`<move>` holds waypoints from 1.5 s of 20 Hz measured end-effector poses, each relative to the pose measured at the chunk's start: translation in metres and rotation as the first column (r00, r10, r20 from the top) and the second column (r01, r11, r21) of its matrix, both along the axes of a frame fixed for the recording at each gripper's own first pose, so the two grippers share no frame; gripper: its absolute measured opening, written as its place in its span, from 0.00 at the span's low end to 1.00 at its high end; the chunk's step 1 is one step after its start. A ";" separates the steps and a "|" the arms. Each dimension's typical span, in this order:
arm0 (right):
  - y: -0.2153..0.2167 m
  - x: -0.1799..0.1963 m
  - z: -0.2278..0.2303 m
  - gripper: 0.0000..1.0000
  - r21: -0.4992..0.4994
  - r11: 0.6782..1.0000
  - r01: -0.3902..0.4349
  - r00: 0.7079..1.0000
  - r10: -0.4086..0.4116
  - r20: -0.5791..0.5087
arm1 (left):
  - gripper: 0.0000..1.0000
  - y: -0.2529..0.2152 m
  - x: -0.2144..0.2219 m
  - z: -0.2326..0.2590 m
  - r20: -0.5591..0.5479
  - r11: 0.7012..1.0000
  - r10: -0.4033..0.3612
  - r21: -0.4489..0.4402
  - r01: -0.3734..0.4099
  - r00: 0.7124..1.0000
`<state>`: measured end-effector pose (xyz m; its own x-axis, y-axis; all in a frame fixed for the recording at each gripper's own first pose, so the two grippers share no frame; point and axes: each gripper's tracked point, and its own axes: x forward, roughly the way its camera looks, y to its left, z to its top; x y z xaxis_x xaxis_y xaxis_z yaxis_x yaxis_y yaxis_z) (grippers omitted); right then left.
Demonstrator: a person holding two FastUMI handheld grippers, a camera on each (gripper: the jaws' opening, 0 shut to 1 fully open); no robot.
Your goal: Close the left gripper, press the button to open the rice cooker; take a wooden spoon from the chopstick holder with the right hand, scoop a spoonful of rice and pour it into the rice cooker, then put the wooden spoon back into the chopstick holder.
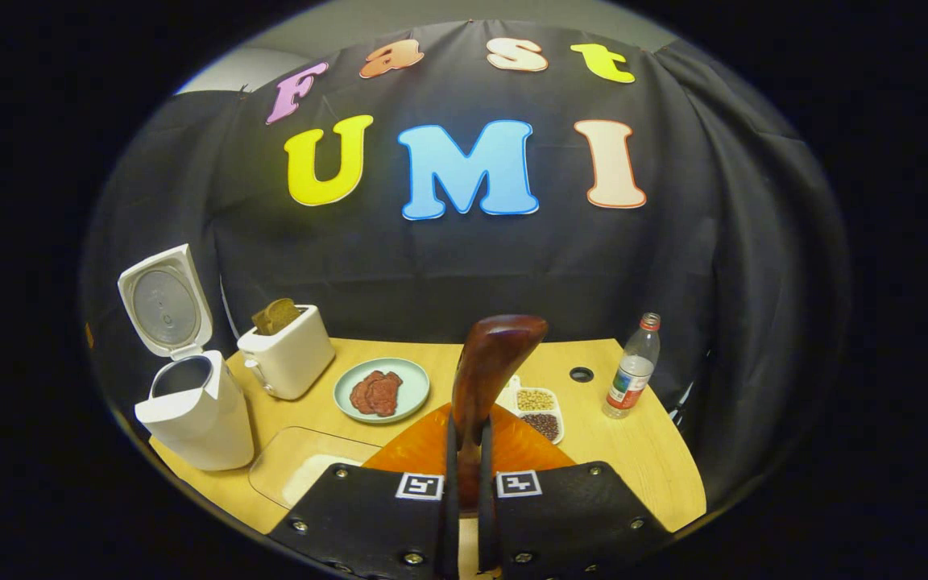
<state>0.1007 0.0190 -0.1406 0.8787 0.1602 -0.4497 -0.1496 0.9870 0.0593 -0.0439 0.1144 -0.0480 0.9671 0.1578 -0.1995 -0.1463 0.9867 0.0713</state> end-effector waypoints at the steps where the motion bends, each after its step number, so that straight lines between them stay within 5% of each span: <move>1: 0.010 -0.001 0.002 0.10 0.010 1.000 -0.008 1.000 0.008 0.007 | 1.00 0.005 -0.001 0.001 0.001 1.000 0.000 0.002 0.000 1.000; 4: 0.040 -0.003 -0.005 0.10 0.034 0.999 -0.035 0.999 0.035 -0.012 | 0.95 0.019 -0.002 -0.001 -0.004 1.000 0.003 -0.001 -0.003 1.000; 10: 0.086 -0.001 -0.043 0.10 0.002 0.998 -0.061 0.997 0.061 -0.046 | 1.00 0.052 -0.007 -0.009 -0.028 1.000 0.013 0.022 -0.013 1.000; 19: 0.102 0.004 -0.106 0.10 -0.190 0.981 -0.026 0.997 0.012 -0.076 | 0.98 0.101 -0.006 -0.026 -0.070 0.999 0.023 0.042 -0.020 0.997; 25: 0.119 0.006 -0.122 0.10 -0.384 0.923 -0.011 1.000 0.008 -0.010 | 1.00 0.115 0.001 -0.038 -0.081 0.999 0.010 0.038 -0.007 0.997; 30: 0.163 -0.011 -0.142 0.10 -0.297 0.952 -0.069 0.996 0.046 -0.082 | 0.98 0.125 0.002 -0.043 -0.086 1.000 0.009 0.025 -0.007 0.996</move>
